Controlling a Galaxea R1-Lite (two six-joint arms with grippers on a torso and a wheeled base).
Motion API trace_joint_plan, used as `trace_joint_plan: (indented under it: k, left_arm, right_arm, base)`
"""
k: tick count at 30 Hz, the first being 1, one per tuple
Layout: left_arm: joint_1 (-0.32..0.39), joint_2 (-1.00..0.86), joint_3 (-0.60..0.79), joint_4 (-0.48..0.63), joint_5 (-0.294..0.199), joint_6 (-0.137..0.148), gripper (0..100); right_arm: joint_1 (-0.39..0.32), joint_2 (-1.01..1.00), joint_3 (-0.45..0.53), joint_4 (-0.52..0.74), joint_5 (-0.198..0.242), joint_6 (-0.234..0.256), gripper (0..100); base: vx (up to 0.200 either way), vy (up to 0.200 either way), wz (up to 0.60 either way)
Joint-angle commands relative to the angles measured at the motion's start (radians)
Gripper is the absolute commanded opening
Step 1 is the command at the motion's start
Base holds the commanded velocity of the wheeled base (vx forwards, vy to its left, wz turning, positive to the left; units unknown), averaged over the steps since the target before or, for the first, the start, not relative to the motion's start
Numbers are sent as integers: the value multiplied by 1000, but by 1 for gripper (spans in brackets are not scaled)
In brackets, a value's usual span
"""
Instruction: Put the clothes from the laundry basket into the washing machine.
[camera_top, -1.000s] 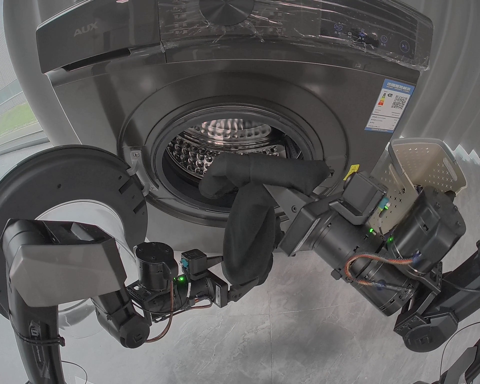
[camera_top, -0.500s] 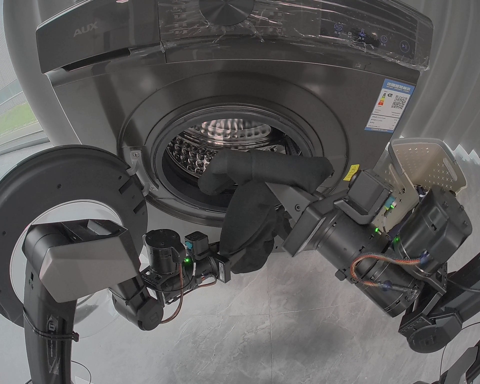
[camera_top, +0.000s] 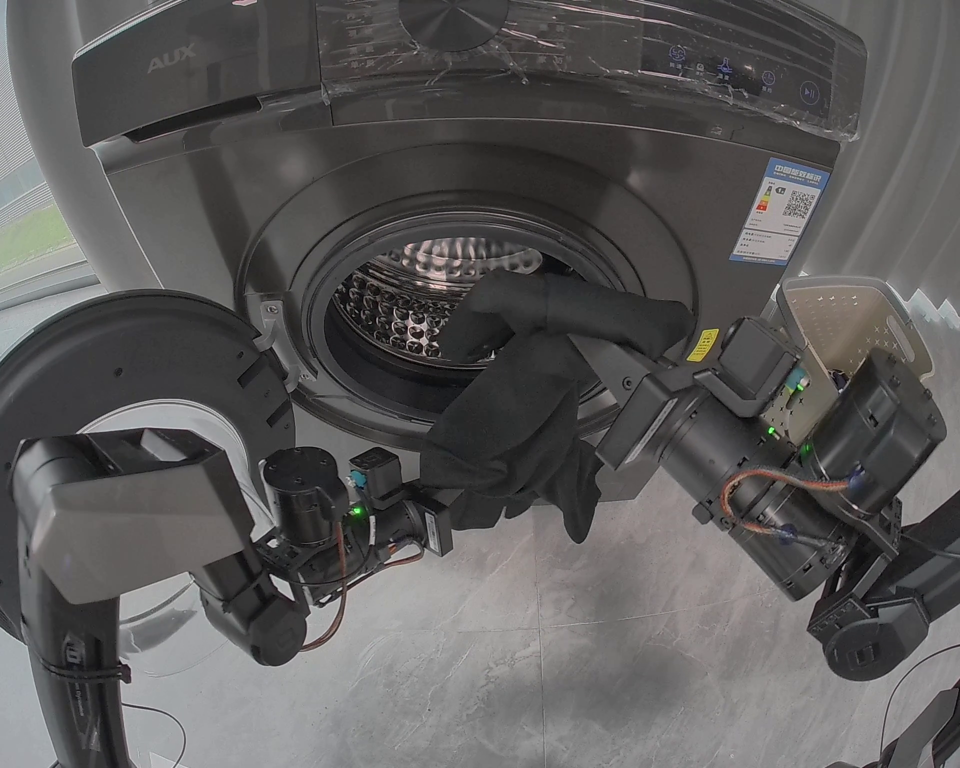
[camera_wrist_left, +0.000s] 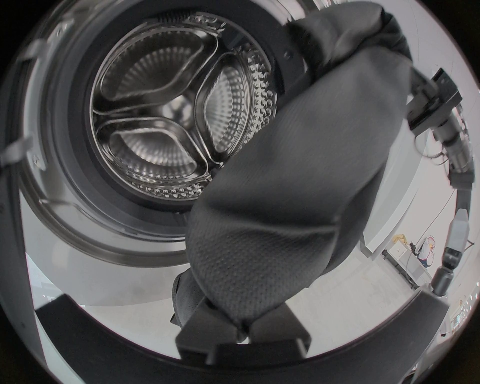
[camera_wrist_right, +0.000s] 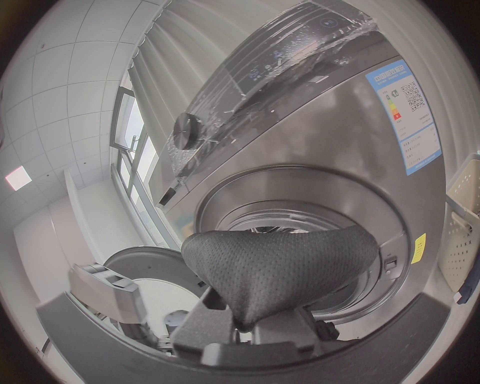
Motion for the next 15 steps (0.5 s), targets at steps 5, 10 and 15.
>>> trace_joint_plan:
  k: [5,10,15]
  left_arm:
    - [-53,-360,358,-71,-9,7,0]
    - [-83,-506,496,-71,-14,8,0]
    - [-97,-568,518,-71,-26,16,0]
  right_arm:
    - [-81,60,1,-4,-7,-7,0]
    - [-92,72,20,-6,-8,-8,0]
    - [-96,74,37,-7,-5,-12,0]
  base:
    - [0,0,0]
    - [0,0,0]
    - [0,0,0]
